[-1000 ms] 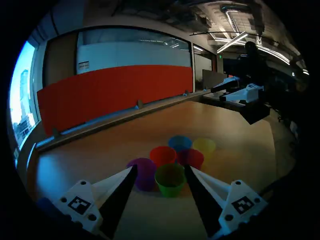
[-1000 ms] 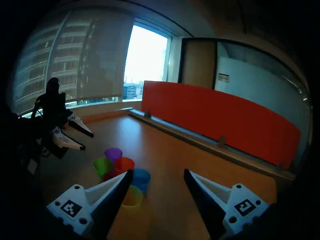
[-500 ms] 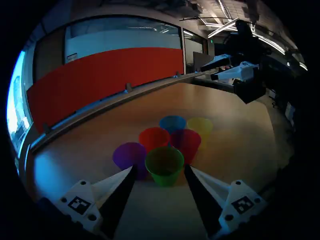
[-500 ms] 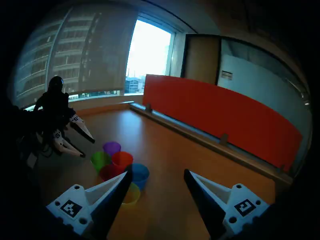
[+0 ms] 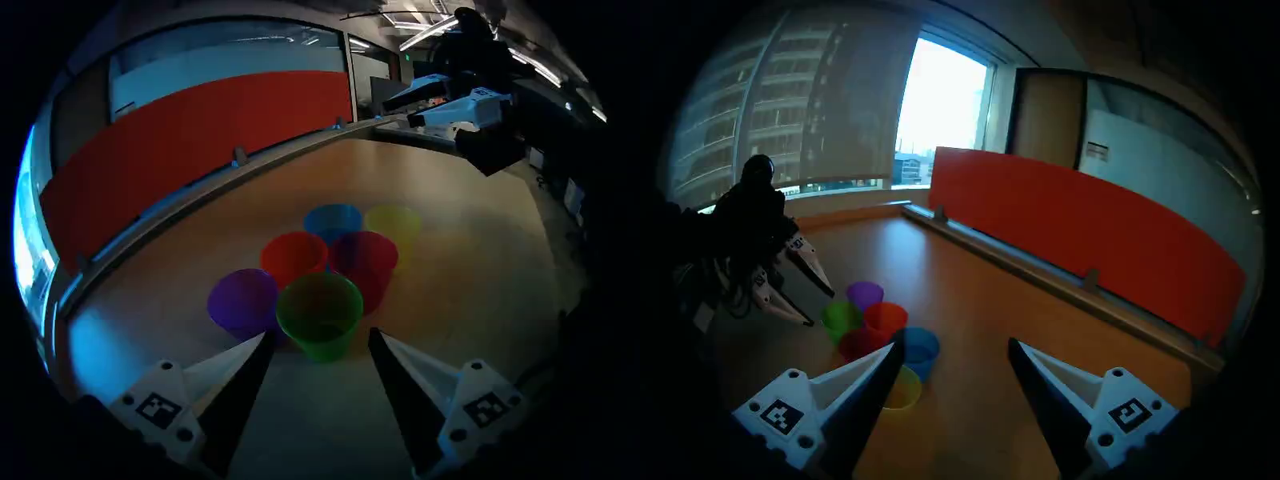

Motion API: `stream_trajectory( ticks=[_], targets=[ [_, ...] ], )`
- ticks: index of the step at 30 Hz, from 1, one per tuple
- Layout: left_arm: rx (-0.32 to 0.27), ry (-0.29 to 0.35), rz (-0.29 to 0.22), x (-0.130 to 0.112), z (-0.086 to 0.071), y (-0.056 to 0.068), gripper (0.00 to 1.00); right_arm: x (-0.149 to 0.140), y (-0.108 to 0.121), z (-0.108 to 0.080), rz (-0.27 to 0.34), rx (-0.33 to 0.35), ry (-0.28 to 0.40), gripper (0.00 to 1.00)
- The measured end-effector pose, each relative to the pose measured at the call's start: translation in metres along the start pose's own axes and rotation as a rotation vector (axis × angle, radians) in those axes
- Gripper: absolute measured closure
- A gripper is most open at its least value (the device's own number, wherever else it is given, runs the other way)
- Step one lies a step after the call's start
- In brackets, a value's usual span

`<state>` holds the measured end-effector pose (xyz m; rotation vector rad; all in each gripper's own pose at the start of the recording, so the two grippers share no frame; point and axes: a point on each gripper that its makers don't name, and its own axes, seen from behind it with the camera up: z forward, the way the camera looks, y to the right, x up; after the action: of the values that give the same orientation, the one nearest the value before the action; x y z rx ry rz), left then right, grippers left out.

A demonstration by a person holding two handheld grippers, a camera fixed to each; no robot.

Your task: Pour water

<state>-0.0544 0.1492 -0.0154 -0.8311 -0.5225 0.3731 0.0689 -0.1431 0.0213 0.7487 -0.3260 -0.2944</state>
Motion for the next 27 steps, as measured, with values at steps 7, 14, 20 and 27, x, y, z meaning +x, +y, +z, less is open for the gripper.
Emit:
stream_trajectory(
  ticks=[7,14,20,27],
  targets=[
    [-0.003,-0.015,-0.008,-0.003,0.007,-0.003,0.14,-0.005,0.002,0.001,-0.002,-0.001,-0.010,0.00],
    [-0.013,-0.032,-0.004,-0.007,0.016,-0.005,0.14,-0.006,0.002,0.003,-0.001,0.003,-0.014,0.00],
    [-0.024,-0.042,-0.015,-0.009,0.023,-0.006,0.14,-0.010,0.002,0.006,-0.003,0.005,-0.021,0.00],
    [-0.037,-0.052,-0.017,-0.012,0.032,-0.005,0.14,-0.012,0.002,0.008,-0.005,0.009,-0.027,0.00]
  ],
)
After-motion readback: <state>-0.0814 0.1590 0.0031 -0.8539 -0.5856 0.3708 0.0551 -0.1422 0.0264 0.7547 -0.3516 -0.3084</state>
